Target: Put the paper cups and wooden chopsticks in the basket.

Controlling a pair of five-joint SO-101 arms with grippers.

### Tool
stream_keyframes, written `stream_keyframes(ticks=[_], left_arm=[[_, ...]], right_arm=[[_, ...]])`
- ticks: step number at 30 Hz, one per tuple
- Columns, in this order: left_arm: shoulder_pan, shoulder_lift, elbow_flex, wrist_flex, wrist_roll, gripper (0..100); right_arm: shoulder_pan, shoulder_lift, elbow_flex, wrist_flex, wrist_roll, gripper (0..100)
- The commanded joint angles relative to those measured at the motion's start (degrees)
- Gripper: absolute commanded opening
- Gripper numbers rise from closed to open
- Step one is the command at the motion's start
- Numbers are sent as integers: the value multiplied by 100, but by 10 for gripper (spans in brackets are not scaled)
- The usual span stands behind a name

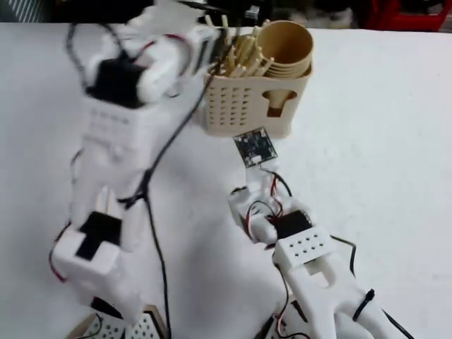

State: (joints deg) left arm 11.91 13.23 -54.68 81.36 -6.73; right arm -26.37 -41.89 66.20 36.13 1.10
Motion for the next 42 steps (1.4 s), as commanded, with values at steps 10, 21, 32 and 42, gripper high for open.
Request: stream_keyframes(ticks=[10,21,32,42], left_arm=[[-1534,-1244,1468,2110,-1134,203],[-2554,-2607,5864,756,-1345,207],[-2879,-2615,8835,-1591,-1732,203],[-2932,-2000,9081,-2031,-1723,183]], right_arm=[[66,4,-35,-84,18,38],[31,4,-26,-84,18,38],[31,4,-26,-84,18,38],[31,4,-26,-84,18,38]])
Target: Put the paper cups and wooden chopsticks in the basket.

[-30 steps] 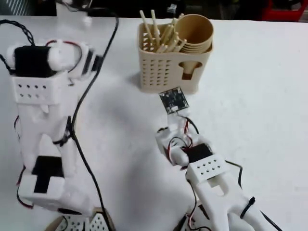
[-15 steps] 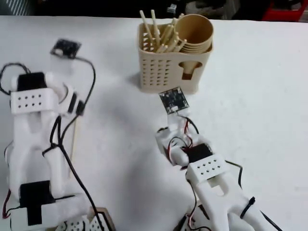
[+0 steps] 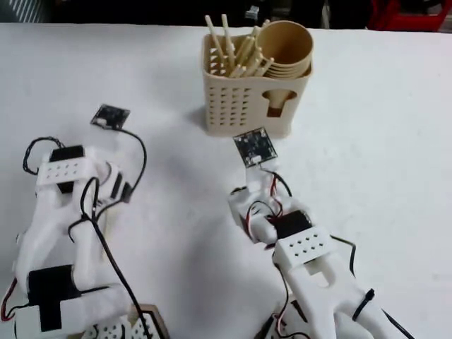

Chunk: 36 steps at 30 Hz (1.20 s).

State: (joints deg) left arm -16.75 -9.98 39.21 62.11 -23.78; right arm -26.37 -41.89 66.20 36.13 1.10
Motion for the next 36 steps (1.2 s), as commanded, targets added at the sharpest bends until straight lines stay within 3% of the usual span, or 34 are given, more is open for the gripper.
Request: stream_keyframes(ticks=[1,12,18,21,27,36], left_arm=[[-75,567,-484,-88,-18,173],[-75,3152,-3112,1064,440,155],[-48,4207,-4396,1960,413,25],[-40,4488,-4791,2233,413,22],[-31,4127,-5248,2743,413,21],[338,2167,-5354,3262,457,21]], right_arm=[[31,4,-26,-84,18,38],[31,4,-26,-84,18,38],[31,4,-26,-84,53,38],[31,4,-26,-84,229,38],[31,4,-26,-84,229,38],[31,4,-26,-84,237,38]])
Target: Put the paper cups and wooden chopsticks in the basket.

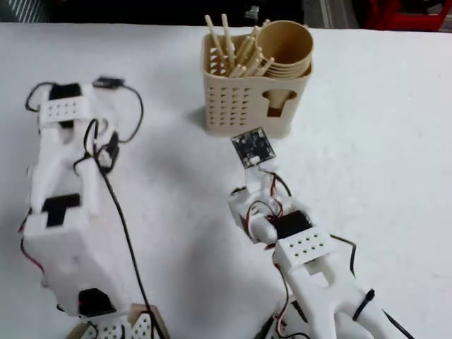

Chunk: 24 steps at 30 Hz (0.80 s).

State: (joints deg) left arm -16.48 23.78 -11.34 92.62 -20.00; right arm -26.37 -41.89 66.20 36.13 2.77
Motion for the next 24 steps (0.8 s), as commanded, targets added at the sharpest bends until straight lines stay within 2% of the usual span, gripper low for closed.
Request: stream_keyframes(ticks=[1,5,9,14,24], left_arm=[[426,-1455,-325,229,88,21],[1042,-2527,-325,167,132,21],[1596,-3451,-325,-387,712,21],[2193,-4048,-325,-1820,1301,21],[3248,-4110,-273,-4949,1380,22]], right_arm=[[31,4,-26,-84,70,38],[31,4,-26,-84,62,38],[31,4,-26,-84,62,38],[31,4,-26,-84,70,38],[31,4,-26,-84,79,38]])
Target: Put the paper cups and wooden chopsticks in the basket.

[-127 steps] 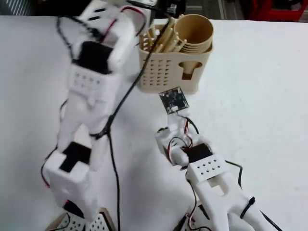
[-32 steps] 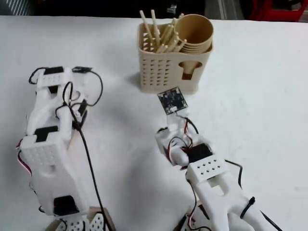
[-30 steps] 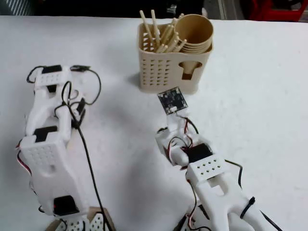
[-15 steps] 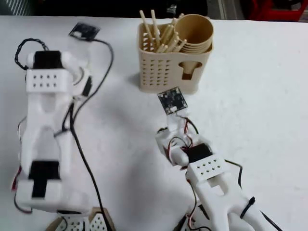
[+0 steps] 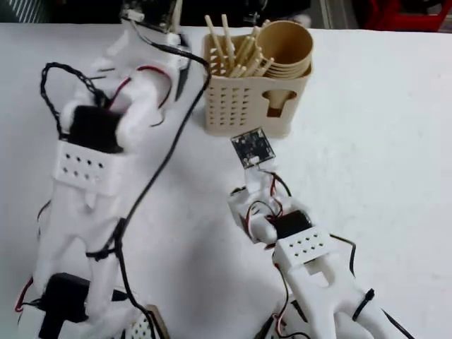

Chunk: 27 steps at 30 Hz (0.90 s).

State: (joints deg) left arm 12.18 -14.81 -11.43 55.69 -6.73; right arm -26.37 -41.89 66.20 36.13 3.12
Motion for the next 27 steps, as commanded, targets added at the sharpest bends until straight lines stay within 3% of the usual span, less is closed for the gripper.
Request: stream_keyframes(ticks=[1,6,10,20,23,27], left_arm=[[470,-242,-264,-1521,53,22],[787,163,-316,-2620,18,22],[787,673,-308,-3051,44,22],[778,1288,-264,-3007,44,46],[760,1270,-316,-2541,62,115],[743,1209,-448,-2040,53,128]], right_arm=[[31,4,-26,-84,44,38],[31,4,-26,-84,53,38],[31,4,-26,-84,53,38],[31,4,-26,-84,53,38],[31,4,-26,-84,53,38],[31,4,-26,-84,53,38]])
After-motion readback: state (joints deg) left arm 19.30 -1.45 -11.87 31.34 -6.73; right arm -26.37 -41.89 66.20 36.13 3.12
